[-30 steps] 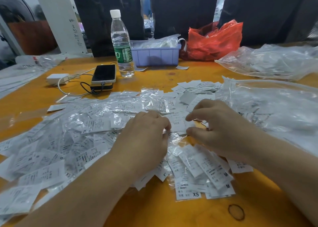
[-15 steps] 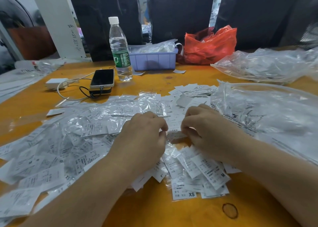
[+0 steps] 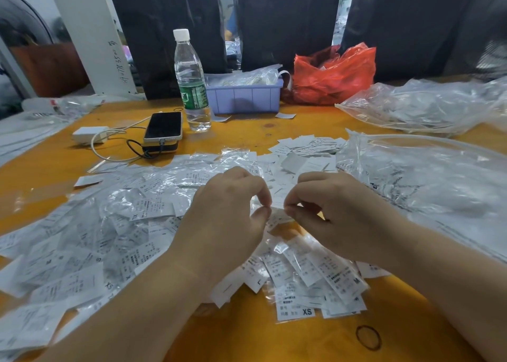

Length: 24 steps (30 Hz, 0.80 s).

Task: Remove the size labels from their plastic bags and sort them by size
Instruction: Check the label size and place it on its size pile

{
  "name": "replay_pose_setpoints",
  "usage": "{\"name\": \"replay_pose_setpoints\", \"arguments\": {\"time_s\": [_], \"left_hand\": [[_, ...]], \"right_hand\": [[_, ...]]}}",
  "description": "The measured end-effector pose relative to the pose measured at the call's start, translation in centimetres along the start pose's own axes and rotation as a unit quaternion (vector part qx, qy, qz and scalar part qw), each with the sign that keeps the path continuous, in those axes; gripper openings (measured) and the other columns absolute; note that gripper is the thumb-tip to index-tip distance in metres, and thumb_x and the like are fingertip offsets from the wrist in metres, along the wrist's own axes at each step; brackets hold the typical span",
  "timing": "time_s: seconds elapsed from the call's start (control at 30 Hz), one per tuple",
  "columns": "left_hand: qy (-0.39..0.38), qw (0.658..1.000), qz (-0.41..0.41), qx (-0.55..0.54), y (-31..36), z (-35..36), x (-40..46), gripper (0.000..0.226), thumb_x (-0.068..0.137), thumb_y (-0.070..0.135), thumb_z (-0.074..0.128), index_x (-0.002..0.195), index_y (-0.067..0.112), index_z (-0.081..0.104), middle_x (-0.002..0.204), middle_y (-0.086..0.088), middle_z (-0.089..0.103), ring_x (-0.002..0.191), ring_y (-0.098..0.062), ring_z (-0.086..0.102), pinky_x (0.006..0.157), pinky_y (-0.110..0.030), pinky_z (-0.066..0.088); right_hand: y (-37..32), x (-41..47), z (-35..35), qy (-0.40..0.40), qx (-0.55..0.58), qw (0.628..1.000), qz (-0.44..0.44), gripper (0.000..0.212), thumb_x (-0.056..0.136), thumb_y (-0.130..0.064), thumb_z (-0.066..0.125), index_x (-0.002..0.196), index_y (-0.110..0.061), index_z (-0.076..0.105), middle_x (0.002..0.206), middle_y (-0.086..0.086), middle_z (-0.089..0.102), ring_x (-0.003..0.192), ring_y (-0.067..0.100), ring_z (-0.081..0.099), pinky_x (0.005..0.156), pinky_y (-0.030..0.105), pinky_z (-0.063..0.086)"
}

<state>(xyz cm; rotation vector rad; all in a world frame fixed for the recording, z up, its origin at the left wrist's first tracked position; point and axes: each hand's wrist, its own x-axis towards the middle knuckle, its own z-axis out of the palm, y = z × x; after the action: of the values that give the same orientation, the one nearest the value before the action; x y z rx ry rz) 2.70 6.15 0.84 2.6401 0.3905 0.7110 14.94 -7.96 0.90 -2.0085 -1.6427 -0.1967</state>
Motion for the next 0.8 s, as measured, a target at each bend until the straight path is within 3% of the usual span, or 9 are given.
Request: {"name": "replay_pose_setpoints", "arguments": {"time_s": [0.13,0.2,0.3,0.43,0.5,0.57,0.67,0.8], "left_hand": [[0.010,1.000,-0.001,-0.029,-0.10,-0.03,0.02,0.011,0.087,0.028,0.069,0.083,0.035,0.061,0.097,0.018,0.057,0.097,-0.002,0.051,0.078,-0.012,0.037],[0.008,0.997,0.000,-0.073,-0.06,-0.09,0.00,0.013,0.086,0.025,0.070,0.083,0.034,0.061,0.095,0.019,0.057,0.096,0.000,0.053,0.077,-0.013,0.040],[0.007,0.990,0.015,-0.138,0.28,-0.16,-0.05,0.014,0.086,0.021,0.071,0.083,0.033,0.063,0.094,0.018,0.059,0.095,0.000,0.056,0.074,-0.017,0.050],[0.004,0.988,0.023,-0.152,0.56,-0.03,-0.11,0.014,0.086,0.024,0.071,0.088,0.035,0.062,0.097,0.020,0.058,0.097,0.004,0.055,0.074,-0.010,0.048],[0.007,0.989,0.018,-0.148,0.43,-0.01,-0.13,0.017,0.086,0.027,0.070,0.091,0.038,0.059,0.098,0.023,0.056,0.097,0.007,0.054,0.074,-0.012,0.049],[0.008,0.991,0.012,-0.136,0.28,-0.09,-0.10,0.019,0.086,0.029,0.070,0.095,0.041,0.058,0.100,0.024,0.056,0.095,0.008,0.055,0.071,-0.017,0.053],[0.008,0.992,0.012,-0.122,0.14,-0.23,-0.01,0.015,0.087,0.028,0.069,0.089,0.040,0.060,0.097,0.022,0.059,0.092,0.007,0.056,0.069,-0.018,0.052],[0.010,0.994,0.010,-0.106,-0.04,-0.22,-0.12,0.013,0.087,0.027,0.070,0.086,0.038,0.063,0.093,0.023,0.061,0.093,0.008,0.054,0.068,-0.013,0.047]], "right_hand": [[0.06,-0.21,0.04,0.008,-0.001,1.000,0.005,0.006,0.089,-0.017,0.064,0.084,-0.019,0.067,0.066,-0.016,0.043,0.057,0.007,0.045,0.053,0.032,0.043],[0.07,-0.35,0.02,0.017,0.005,1.000,0.006,0.005,0.089,-0.021,0.066,0.093,-0.020,0.066,0.062,-0.017,0.041,0.054,0.005,0.043,0.051,0.027,0.039],[0.11,-0.46,0.04,0.030,0.023,0.999,0.007,0.019,0.091,-0.026,0.065,0.109,-0.020,0.068,0.056,-0.019,0.041,0.047,0.003,0.043,0.051,0.018,0.034],[0.19,-0.46,0.11,0.069,0.034,0.997,0.002,0.016,0.093,-0.017,0.063,0.104,-0.018,0.075,0.050,-0.022,0.042,0.041,0.001,0.043,0.049,0.012,0.031],[0.39,-0.49,0.14,0.091,0.078,0.993,0.014,0.014,0.093,-0.015,0.065,0.101,-0.018,0.076,0.051,-0.011,0.054,0.043,0.010,0.048,0.047,0.016,0.034],[0.35,-0.44,0.09,0.101,0.147,0.984,0.026,0.011,0.092,-0.016,0.065,0.095,-0.019,0.076,0.060,0.001,0.063,0.051,0.018,0.054,0.048,0.033,0.043],[-0.01,-0.45,-0.07,0.109,0.249,0.962,0.035,0.017,0.089,-0.031,0.065,0.089,-0.017,0.075,0.070,0.004,0.067,0.062,0.026,0.060,0.056,0.048,0.050],[-0.17,-0.64,-0.40,0.103,0.351,0.928,0.073,0.031,0.085,-0.044,0.060,0.090,-0.016,0.073,0.073,0.008,0.066,0.064,0.023,0.063,0.057,0.031,0.054]]}}
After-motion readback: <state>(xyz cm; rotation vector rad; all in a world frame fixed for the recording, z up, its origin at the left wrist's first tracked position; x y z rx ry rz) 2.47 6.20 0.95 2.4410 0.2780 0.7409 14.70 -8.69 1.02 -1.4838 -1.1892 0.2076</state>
